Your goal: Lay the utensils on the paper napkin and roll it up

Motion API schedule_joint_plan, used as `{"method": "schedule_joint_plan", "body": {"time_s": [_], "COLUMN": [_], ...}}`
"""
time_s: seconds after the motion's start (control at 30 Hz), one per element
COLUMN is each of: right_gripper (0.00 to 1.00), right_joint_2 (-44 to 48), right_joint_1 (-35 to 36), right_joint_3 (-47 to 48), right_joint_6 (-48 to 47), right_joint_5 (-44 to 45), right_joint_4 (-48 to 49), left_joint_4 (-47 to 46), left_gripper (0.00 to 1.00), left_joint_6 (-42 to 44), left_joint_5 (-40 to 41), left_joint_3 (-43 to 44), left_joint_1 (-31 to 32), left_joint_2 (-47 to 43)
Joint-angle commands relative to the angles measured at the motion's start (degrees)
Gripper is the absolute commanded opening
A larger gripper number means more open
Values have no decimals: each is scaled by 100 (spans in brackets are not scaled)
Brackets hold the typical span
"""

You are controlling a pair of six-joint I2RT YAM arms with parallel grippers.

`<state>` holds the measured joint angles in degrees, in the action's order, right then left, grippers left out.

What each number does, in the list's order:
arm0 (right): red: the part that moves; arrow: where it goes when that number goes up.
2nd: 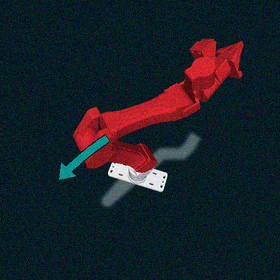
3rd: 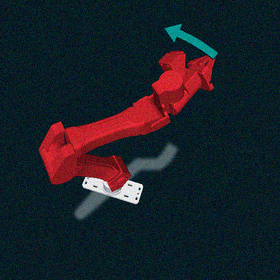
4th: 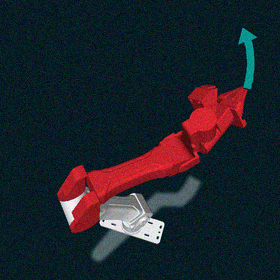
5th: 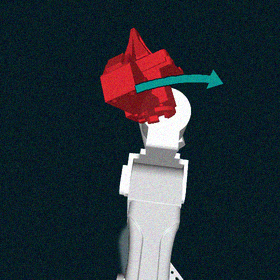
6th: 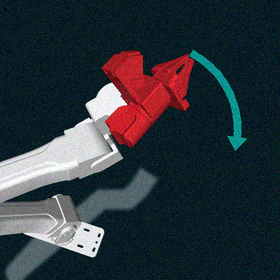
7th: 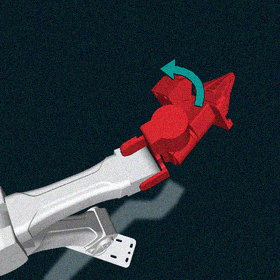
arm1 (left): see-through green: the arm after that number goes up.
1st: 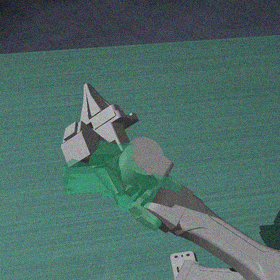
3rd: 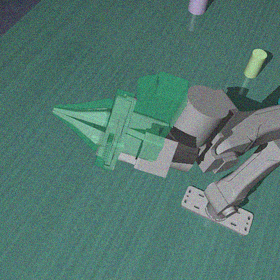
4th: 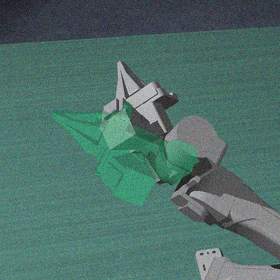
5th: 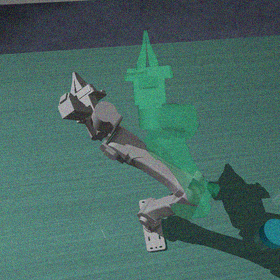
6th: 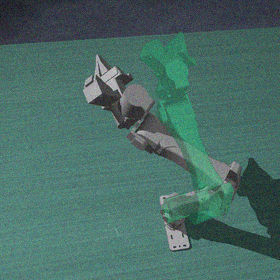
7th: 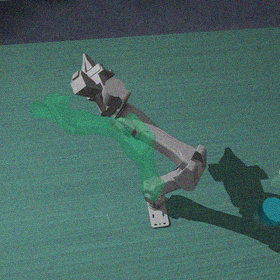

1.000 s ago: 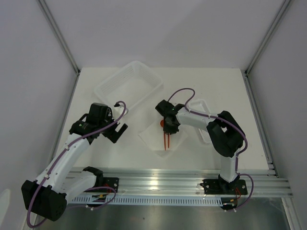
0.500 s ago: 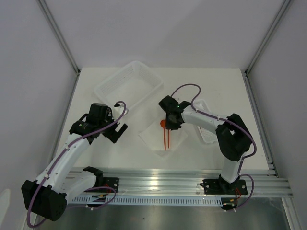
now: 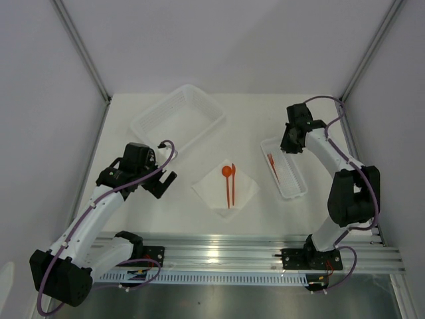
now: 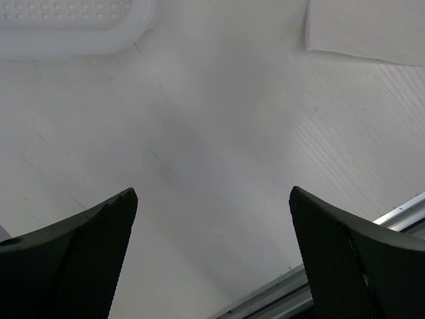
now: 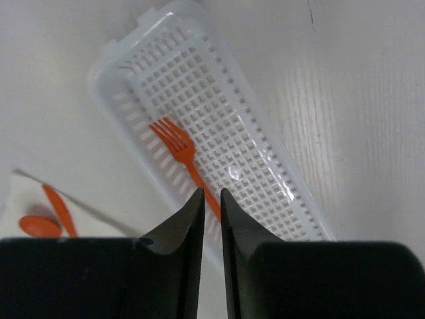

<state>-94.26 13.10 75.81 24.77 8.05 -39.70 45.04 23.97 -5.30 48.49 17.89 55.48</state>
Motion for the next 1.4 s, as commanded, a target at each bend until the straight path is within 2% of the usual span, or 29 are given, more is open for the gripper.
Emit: {"method": "schedule_joint_plan", "body": {"time_s": [0.0,0.17,0.27,0.3,0.43,0.5,0.63,0.77,1.0,1.13,1.23,1.27,1.37], "right_gripper": [18,16,16,16,16,16,17,23,25,24,13,6,0], "right_joint_2": [-382,-752,-743,-717,-734,-778,-875,-998,-1367,-1525,-1578,-1569,-1464], "right_joint_1": [-123,-159,-168,-159,-159,-159,-124,-54,8,70,96,96,131], "right_joint_3": [4,-75,-251,-286,-461,-506,-576,-559,-453,-383,-383,-383,-392], "right_joint_6": [-631,-799,-886,-921,-1010,-1053,-1106,-1168,-1194,-1194,-1186,-1177,-1220], "right_joint_5": [-304,-401,-515,-681,-1016,-1191,-1341,-1359,-1000,-367,-200,-173,-138], "right_joint_4": [-169,-143,-38,-3,138,191,279,305,253,130,112,112,112], "left_joint_4": [-162,-258,-652,-741,-1225,-1199,-1058,-1032,-979,-962,-944,-944,-927], "left_gripper": [100,99,100,100,100,99,100,99,99,99,99,100,99], "left_joint_6": [-50,37,266,336,530,382,47,20,3,-6,-6,-6,-15], "left_joint_5": [-50,160,1203,1825,2498,2499,2008,1814,1708,1576,1497,1488,1453], "left_joint_3": [38,73,29,46,99,196,126,3,-33,-50,-50,-50,-50], "left_joint_1": [30,30,39,30,-83,-241,-470,-506,-506,-506,-506,-506,-506], "left_joint_2": [32,112,252,322,577,665,692,508,472,446,437,428,419]}}
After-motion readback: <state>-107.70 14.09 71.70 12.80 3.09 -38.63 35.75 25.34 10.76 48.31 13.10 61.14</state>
